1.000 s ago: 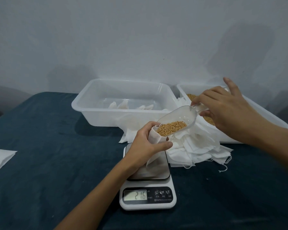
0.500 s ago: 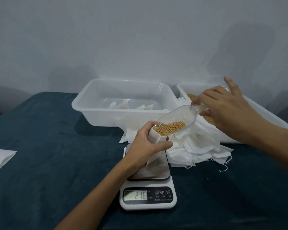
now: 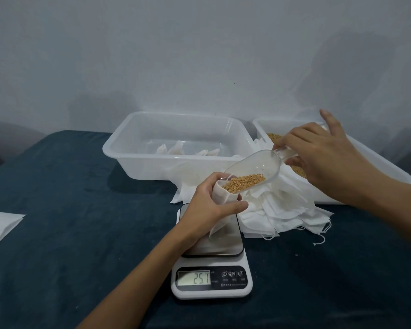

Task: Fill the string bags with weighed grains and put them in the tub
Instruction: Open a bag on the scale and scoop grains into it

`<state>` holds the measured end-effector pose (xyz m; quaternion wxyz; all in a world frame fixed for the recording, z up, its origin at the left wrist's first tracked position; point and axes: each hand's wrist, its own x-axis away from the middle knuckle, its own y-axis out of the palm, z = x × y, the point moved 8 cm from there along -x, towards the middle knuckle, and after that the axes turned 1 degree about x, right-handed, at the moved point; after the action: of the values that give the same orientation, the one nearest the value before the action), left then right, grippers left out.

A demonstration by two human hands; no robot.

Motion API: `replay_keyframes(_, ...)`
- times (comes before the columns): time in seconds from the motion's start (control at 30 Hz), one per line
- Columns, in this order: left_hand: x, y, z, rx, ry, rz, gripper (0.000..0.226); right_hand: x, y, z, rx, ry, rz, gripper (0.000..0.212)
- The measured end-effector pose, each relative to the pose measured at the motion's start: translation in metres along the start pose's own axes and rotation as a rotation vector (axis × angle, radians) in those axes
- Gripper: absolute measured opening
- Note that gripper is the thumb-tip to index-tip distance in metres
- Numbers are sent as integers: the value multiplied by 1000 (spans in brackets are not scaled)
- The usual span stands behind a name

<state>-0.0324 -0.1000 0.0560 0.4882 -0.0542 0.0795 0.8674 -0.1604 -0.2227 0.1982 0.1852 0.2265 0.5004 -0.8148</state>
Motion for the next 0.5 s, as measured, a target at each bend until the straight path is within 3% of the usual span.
replay_keyframes(0.5,-1,-1,-1,-17,2,4,52,3,5,1,-28,63,-69,39)
